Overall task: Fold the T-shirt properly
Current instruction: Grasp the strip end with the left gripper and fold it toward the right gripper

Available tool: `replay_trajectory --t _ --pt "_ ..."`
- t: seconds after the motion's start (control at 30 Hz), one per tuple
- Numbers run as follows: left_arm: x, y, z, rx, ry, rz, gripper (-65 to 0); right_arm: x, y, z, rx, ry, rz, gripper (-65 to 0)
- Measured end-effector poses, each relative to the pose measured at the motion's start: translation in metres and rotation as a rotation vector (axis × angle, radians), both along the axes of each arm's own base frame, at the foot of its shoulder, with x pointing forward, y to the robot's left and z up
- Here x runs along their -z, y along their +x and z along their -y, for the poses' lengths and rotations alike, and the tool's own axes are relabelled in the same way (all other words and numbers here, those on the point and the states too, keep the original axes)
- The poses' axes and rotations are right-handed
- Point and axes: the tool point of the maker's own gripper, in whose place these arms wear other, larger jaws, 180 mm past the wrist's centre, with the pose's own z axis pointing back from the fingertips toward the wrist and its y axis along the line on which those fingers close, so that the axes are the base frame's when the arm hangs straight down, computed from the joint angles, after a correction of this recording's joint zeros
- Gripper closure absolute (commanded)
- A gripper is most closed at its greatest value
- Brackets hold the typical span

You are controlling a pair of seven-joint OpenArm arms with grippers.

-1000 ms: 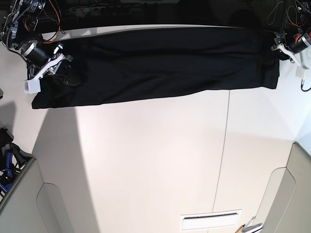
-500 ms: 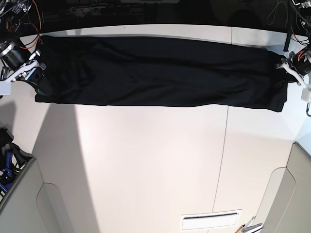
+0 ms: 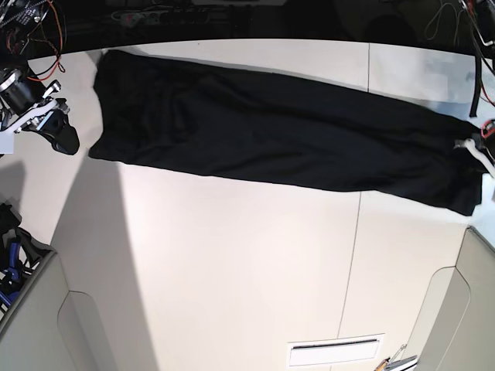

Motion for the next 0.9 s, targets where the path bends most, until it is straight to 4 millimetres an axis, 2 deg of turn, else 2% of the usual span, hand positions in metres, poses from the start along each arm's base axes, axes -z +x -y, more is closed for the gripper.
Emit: replay_trajectory --t 0.07,0.17,0.33,0.47,0.57,0.63,0.73,0.9 --pt "-0.01 0.015 -0.001 0.005 0.039 0.003 0.0 0.0 0.0 0.001 0.0 -0.002 0.001 0.0" --pt "-0.011 0.027 0.013 0.051 0.057 -0.035 0.0 0.0 0.0 0.001 0.0 -0.002 0.0 0.0" --pt "-0.005 0.027 0.074 0.221 0.102 -0.05 0.0 0.001 0.0 0.002 0.001 -0.014 -0.007 0.0" --pt "-0.005 0.021 0.147 0.391 0.131 -0.023 0.0 0.002 0.0 0.003 0.002 -0.022 -0.012 0.0" --pt "0.01 0.006 0.189 0.477 0.081 -0.042 0.0 0.002 0.0 0.003 0.002 -0.024 -0.013 0.0" --pt "0.023 -0.002 0.209 0.508 0.052 -0.07 0.0 0.002 0.0 0.003 0.002 -0.025 -0.014 0.0" --pt "0.027 -0.005 0.238 0.542 -0.009 -0.063 0.0 0.004 -0.001 0.004 0.003 -0.033 -0.022 0.0" --pt "0.032 -0.009 0.264 0.55 -0.074 -0.068 0.0 0.005 -0.001 0.005 0.004 -0.036 -0.024 0.0"
